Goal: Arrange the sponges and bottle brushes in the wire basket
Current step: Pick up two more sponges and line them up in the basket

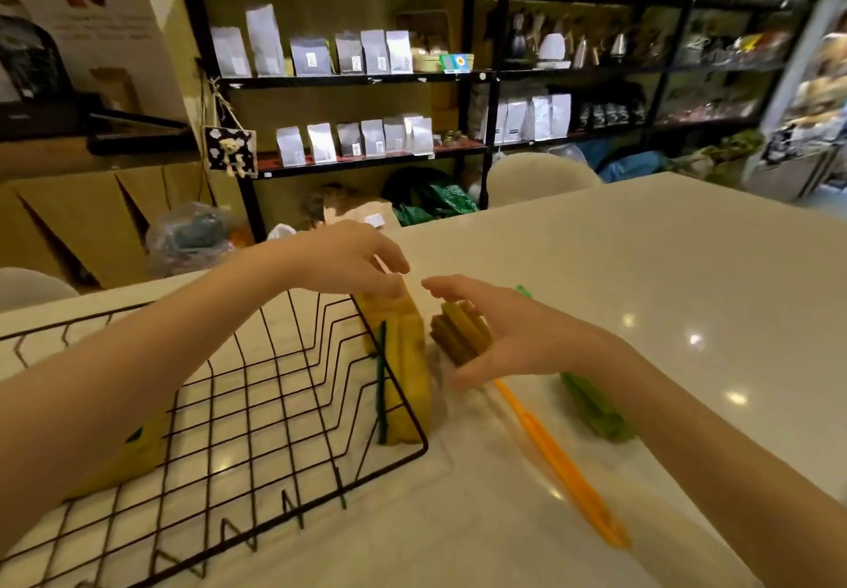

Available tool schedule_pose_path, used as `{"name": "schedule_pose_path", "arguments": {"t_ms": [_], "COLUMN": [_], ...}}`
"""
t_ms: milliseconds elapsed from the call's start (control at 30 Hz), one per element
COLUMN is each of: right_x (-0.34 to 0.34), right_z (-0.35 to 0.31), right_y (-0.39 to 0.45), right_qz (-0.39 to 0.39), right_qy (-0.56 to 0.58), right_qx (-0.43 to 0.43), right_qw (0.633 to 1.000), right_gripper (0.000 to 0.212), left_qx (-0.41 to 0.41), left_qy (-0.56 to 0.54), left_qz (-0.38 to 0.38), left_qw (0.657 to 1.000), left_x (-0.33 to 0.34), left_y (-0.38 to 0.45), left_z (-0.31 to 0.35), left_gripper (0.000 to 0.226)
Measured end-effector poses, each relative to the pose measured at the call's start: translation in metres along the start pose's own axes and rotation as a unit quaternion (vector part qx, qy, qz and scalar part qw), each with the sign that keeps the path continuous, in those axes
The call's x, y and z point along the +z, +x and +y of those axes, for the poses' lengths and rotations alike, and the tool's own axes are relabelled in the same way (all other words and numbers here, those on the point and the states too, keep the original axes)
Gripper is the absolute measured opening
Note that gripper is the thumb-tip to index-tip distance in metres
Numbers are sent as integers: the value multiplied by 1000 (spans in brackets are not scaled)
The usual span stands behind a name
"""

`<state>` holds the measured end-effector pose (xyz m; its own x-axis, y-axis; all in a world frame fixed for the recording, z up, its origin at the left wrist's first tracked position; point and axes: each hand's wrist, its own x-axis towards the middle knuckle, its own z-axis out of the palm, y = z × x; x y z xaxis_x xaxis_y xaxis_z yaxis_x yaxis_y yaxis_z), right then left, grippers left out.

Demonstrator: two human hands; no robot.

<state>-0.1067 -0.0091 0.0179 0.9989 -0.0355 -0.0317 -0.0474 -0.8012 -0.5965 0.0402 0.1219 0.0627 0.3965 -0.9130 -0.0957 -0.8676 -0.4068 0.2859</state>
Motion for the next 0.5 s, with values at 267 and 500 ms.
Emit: {"name": "schedule_pose_path", "arguments": {"t_ms": [267,500], "right_x": [38,44], "right_z": [12,13], "right_y": [-4,6], "right_qz": [23,21], "right_qy": [40,-24], "right_qx": [-22,-31], "right_qw": [999,999], "right_gripper": [110,112], "left_qx": [-11,-55], "left_qy": [54,84], "left_qz": [11,-26], "left_qw": [998,995], "left_x": [37,34], "left_y": [28,46], "left_z": [-9,-24], "left_gripper": [53,64]}}
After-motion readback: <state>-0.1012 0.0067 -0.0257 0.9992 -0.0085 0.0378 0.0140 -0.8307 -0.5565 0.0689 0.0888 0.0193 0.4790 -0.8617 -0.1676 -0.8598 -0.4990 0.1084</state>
